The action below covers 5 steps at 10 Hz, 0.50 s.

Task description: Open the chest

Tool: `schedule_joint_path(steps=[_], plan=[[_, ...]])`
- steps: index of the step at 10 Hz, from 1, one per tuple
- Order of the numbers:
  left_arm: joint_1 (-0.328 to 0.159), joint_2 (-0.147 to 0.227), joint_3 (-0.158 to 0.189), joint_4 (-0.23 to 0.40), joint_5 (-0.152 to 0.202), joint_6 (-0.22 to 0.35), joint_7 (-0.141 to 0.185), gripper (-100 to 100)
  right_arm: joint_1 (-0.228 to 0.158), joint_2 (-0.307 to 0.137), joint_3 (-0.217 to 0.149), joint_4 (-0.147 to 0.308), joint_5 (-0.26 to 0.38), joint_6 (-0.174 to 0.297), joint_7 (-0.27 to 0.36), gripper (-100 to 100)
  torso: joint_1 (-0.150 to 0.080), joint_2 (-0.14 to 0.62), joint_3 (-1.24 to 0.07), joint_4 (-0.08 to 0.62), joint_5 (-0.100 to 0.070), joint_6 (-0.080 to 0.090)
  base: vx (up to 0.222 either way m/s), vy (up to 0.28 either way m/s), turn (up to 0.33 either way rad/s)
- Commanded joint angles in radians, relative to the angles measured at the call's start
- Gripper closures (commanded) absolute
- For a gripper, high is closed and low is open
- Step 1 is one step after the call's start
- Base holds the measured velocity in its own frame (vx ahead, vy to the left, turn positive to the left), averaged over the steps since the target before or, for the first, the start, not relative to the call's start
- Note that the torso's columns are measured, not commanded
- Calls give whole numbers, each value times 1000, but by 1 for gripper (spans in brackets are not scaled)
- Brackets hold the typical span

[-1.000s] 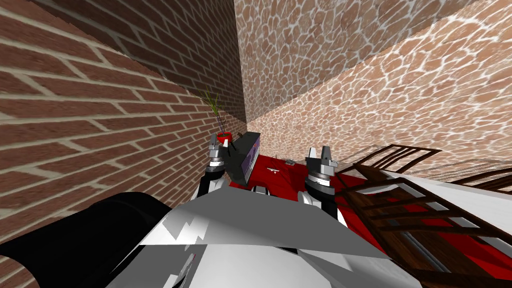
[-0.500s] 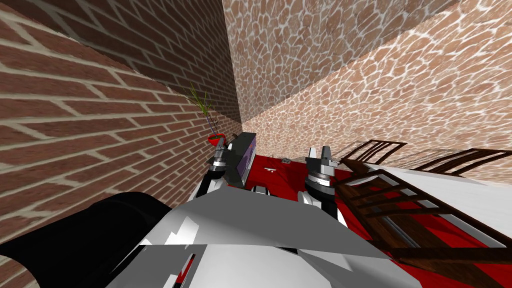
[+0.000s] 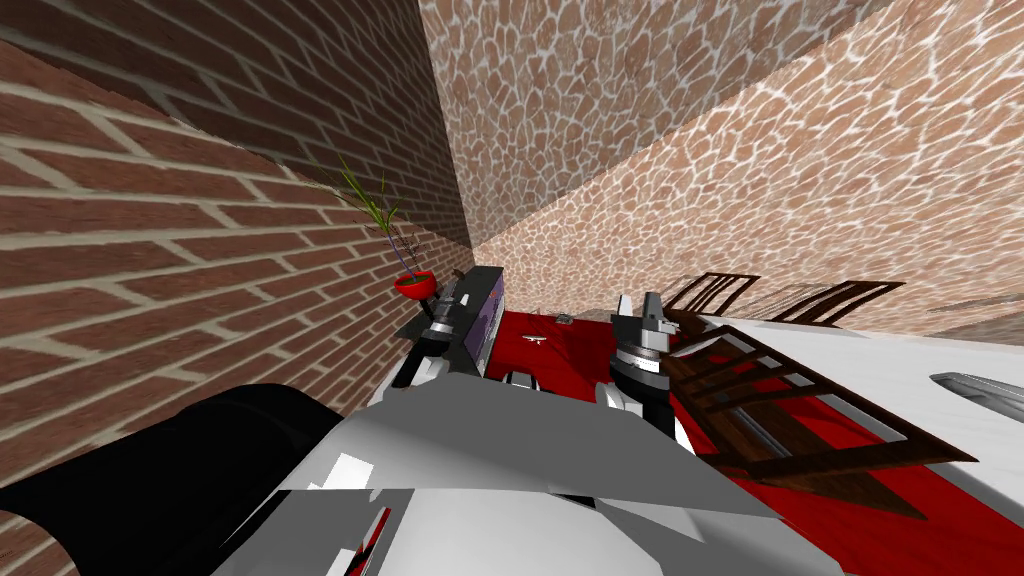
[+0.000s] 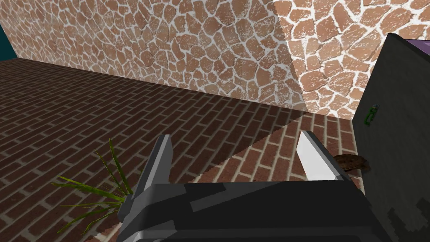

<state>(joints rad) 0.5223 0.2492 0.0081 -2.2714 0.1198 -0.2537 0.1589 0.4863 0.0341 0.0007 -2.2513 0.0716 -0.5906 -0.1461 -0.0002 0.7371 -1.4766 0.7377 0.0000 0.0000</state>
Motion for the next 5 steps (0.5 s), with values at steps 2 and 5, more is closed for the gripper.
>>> schedule_joint_path(steps=[2,5], plan=[[-7,49,4,44,1,98,79,-100,0,0,0,0,0,0,0,0,0,1,1,0,0,0,40,-9,-180],[-12,89,9,79,4,168,141,-100,0,0,0,0,0,0,0,0,1,1,1,0,0,0,42,-1,-159]])
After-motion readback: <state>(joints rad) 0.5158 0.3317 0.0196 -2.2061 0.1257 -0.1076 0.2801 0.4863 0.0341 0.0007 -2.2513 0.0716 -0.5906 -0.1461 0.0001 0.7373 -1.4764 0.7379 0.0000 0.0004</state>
